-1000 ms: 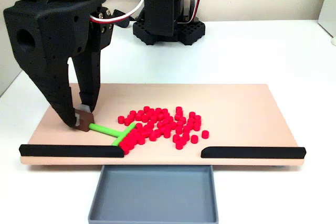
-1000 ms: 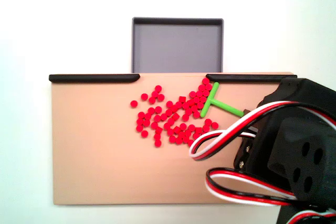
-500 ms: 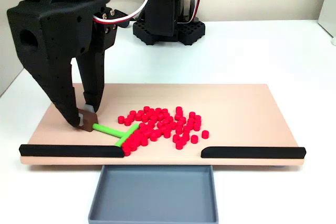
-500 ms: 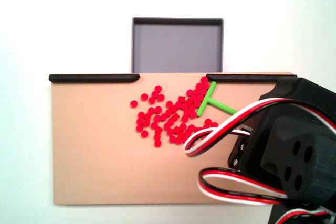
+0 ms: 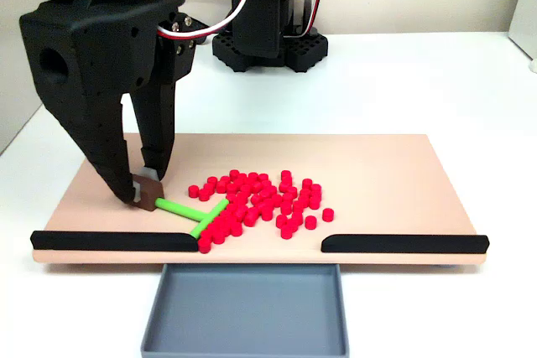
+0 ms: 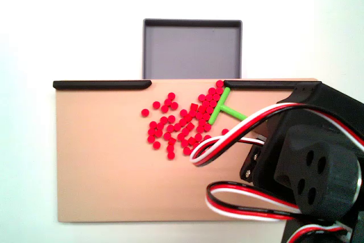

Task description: Push granules from right to the grey container

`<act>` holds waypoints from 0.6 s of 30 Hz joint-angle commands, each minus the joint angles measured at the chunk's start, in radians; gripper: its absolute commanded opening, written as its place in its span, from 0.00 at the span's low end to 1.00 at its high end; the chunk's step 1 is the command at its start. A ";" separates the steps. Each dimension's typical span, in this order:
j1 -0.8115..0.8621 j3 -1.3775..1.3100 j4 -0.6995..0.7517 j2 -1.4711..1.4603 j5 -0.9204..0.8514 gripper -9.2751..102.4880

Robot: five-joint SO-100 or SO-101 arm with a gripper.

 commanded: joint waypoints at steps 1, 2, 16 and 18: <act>-0.012 -0.011 -0.003 0.020 0.009 0.08; -0.012 -0.012 -0.003 0.020 0.012 0.08; -0.020 -0.017 -0.003 0.017 0.031 0.08; -0.020 -0.017 -0.003 0.017 0.032 0.08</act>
